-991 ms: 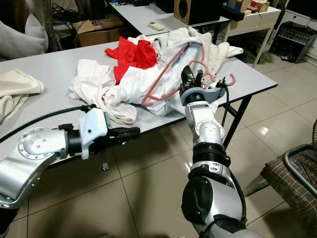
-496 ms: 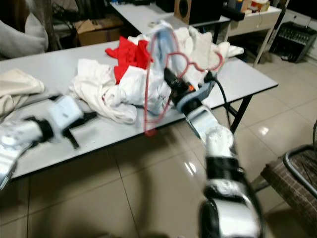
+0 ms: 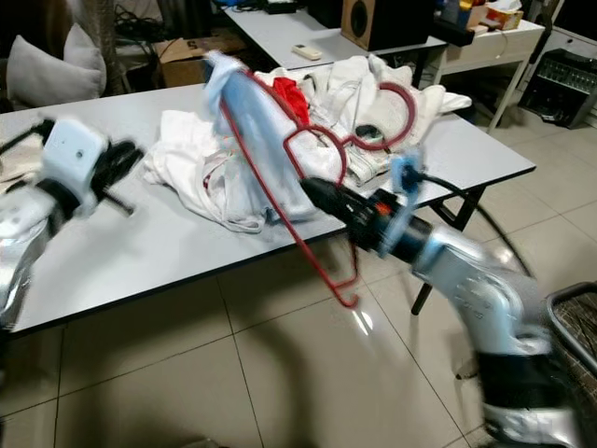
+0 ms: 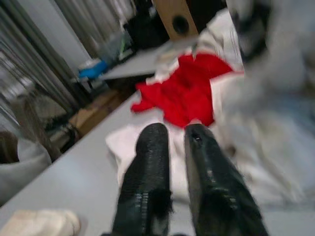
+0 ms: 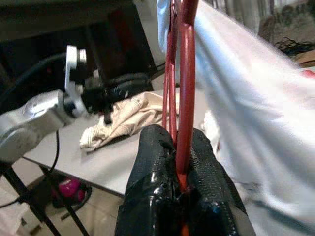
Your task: Hang hanger
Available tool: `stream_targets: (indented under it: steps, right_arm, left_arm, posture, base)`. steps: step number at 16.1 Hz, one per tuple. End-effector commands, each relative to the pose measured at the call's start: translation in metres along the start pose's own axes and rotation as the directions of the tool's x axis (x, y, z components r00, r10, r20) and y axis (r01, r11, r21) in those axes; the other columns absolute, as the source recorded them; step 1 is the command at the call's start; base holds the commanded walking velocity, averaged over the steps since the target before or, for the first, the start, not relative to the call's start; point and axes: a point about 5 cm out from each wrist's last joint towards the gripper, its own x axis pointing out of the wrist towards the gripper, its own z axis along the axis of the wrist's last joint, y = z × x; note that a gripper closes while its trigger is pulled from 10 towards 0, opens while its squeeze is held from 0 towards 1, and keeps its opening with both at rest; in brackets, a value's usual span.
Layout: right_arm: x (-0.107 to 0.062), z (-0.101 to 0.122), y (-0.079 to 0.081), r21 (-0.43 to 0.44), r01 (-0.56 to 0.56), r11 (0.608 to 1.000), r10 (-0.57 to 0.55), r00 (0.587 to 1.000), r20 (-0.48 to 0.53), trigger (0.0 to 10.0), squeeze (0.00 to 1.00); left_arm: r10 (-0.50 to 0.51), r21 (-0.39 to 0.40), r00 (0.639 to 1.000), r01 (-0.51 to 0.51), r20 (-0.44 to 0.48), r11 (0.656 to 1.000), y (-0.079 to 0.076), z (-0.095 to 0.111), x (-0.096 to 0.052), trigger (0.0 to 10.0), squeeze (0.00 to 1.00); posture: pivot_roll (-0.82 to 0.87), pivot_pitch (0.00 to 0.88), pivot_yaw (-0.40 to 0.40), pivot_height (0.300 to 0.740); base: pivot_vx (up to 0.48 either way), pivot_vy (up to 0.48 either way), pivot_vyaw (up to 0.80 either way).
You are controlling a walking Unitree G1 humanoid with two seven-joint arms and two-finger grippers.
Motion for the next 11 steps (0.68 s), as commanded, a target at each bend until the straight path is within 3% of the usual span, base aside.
stream_targets:
  steps: [1,3,4,6,8,9,11]
  right_arm:
    - [-0.004,0.005,0.004,-0.027,-0.016,1.000,0.016,1.000,-0.001,0.0,0.00]
    - [-0.002,-0.004,-0.007,-0.100,0.104,0.990,-0.114,0.989,-0.097,0.0,0.00]
    - [0.002,-0.005,-0.009,-0.108,0.129,0.986,-0.140,0.985,-0.099,0.0,0.00]
    - [0.018,0.001,-0.008,-0.100,0.115,0.988,-0.121,0.991,-0.056,0.0,0.00]
    - [0.034,0.024,-0.001,-0.009,0.040,0.999,-0.039,0.992,0.120,0.0,0.00]
    - [0.035,0.040,0.003,0.050,-0.026,0.998,0.014,0.976,0.217,0.0,0.00]
    - [0.031,0.043,0.004,0.069,-0.078,0.995,0.060,0.971,0.231,0.0,0.00]
  left_arm:
    - [0.008,-0.015,1.000,-0.007,0.018,1.000,0.002,0.002,0.002,10.0,1.00]
    - [-0.014,-0.030,1.000,0.015,0.014,0.999,-0.004,0.002,0.007,10.0,1.00]
    - [-0.013,-0.038,1.000,0.014,0.013,0.999,-0.006,0.001,0.009,10.0,1.00]
    - [-0.026,-0.058,1.000,0.027,0.014,0.998,-0.017,0.000,0.015,10.0,1.00]
    - [-0.129,-0.089,0.991,0.130,0.023,0.987,-0.042,0.000,0.020,10.0,1.00]
    - [-0.218,-0.159,0.973,0.227,0.073,0.961,-0.064,0.003,0.022,10.0,0.00]
    - [-0.195,-0.259,0.971,0.225,0.139,0.939,-0.071,0.008,0.027,10.0,0.00]
  posture:
    - [-0.20,0.000,0.047,0.740]
    - [-0.21,0.000,0.051,0.740]
    - [-0.21,0.000,0.051,0.740]
    - [-0.21,0.000,0.050,0.740]
    - [-0.20,0.000,0.044,0.740]
    - [-0.20,0.000,0.033,0.740]
    - [-0.20,0.000,0.033,0.740]
  base:
    - [0.000,0.000,0.00]
    - [0.000,0.000,0.00]
    - [0.000,0.000,0.00]
    - [0.000,0.000,0.00]
    - [0.000,0.000,0.00]
    - [0.000,0.000,0.00]
    - [0.000,0.000,0.00]
